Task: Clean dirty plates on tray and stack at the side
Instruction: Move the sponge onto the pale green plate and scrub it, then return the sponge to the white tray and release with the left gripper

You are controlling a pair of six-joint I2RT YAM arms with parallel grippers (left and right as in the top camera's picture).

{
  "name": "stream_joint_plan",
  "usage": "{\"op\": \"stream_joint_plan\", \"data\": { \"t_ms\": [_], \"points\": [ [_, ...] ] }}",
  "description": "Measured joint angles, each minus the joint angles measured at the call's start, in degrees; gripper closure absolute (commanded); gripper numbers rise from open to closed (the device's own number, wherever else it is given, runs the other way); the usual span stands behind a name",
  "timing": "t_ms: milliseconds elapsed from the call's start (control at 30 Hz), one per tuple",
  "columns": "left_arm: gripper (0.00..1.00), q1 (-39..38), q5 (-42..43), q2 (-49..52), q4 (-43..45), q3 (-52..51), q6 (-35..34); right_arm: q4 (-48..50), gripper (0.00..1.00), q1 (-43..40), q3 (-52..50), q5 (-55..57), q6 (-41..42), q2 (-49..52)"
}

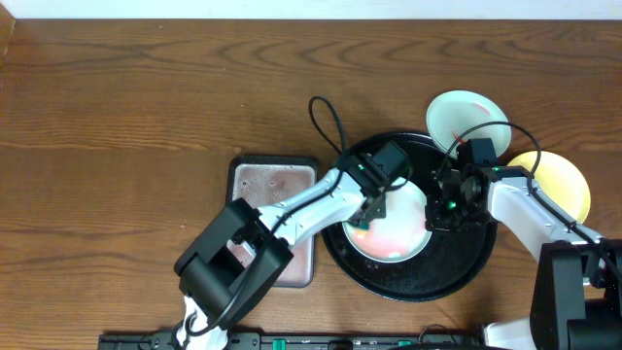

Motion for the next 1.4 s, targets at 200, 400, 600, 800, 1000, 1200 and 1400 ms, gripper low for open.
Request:
{"op": "stream_joint_plan", "data": {
  "t_ms": [200, 400, 600, 800, 1000, 1200, 1400],
  "points": [
    [0.93, -0.22, 12.46, 1.66, 10.73, -0.17, -2.93, 0.04, 0.99, 0.0, 0.0, 0.15, 0.15, 0.0],
    [0.92, -2.93, 16.41, 2.12, 11.78, -0.17, -3.89, 0.11, 0.99, 0.0, 0.0, 0.2, 0.17, 0.0],
    [0.93, -3.21, 13.9, 2.12, 5.62, 0.22, -2.84, 0.15, 0.99, 0.0, 0.0, 0.26, 0.17, 0.0],
    [0.92, -1.05, 1.9, 1.18, -4.24, 1.36, -1.42, 0.2, 0.99, 0.0, 0.0, 0.22, 0.17, 0.0],
    [0.93, -0.42, -8.5, 0.94, -5.84, 1.53, 3.45, 0.09, 0.99, 0.0, 0.0, -0.24, 0.26, 0.0],
    [0.93, -0.55, -11.67, 1.73, -11.96, 6.27, 6.45, 0.17, 0.99, 0.0, 0.0, -0.5, 0.39, 0.0],
    [0.93, 0.83, -11.78, 1.14, -17.7, 11.87, 7.48, 0.44, 0.99, 0.0, 0.0, -0.2, 0.39, 0.0]
  ]
}}
